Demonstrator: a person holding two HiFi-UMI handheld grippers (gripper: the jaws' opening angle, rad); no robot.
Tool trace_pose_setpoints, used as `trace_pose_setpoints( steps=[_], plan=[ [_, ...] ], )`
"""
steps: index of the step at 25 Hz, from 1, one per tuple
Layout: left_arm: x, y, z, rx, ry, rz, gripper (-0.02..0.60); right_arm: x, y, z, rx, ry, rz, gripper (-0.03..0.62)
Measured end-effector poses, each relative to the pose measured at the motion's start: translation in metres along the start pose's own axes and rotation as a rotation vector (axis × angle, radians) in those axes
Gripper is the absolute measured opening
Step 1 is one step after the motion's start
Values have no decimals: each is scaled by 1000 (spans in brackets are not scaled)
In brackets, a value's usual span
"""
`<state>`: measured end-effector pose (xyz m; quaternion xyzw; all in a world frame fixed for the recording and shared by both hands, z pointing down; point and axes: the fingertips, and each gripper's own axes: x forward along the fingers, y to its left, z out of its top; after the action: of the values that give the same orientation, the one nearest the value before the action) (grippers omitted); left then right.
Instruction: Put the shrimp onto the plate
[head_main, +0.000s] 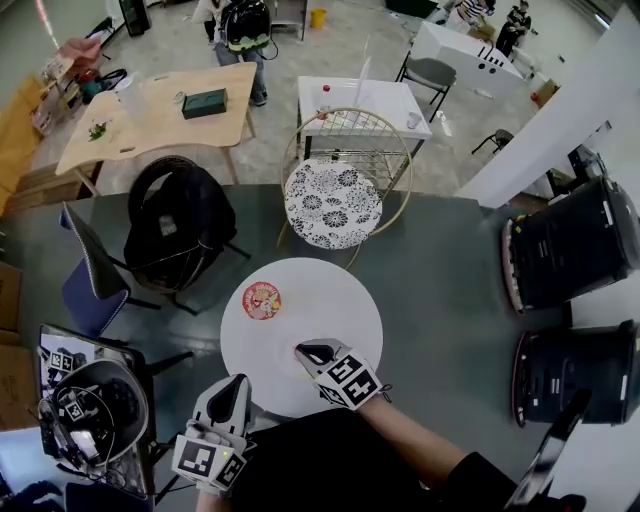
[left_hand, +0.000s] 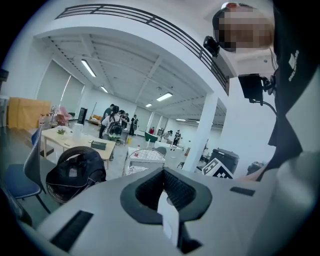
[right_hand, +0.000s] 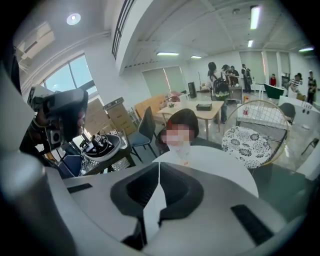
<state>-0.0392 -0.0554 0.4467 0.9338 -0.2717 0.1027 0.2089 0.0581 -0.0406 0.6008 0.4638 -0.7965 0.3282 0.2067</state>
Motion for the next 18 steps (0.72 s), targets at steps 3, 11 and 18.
trace_pose_setpoints(
  steps=[3, 11, 18],
  plan=[
    [12, -7, 7, 8, -16, -51, 6, -23, 1, 22, -1, -93, -15, 21],
    [38, -33, 24, 38, -45, -179, 6, -101, 17, 79, -15, -374, -43, 17],
    [49, -60, 37, 81, -55, -280, 6, -156, 35, 101, -8, -553, -55, 15]
  ],
)
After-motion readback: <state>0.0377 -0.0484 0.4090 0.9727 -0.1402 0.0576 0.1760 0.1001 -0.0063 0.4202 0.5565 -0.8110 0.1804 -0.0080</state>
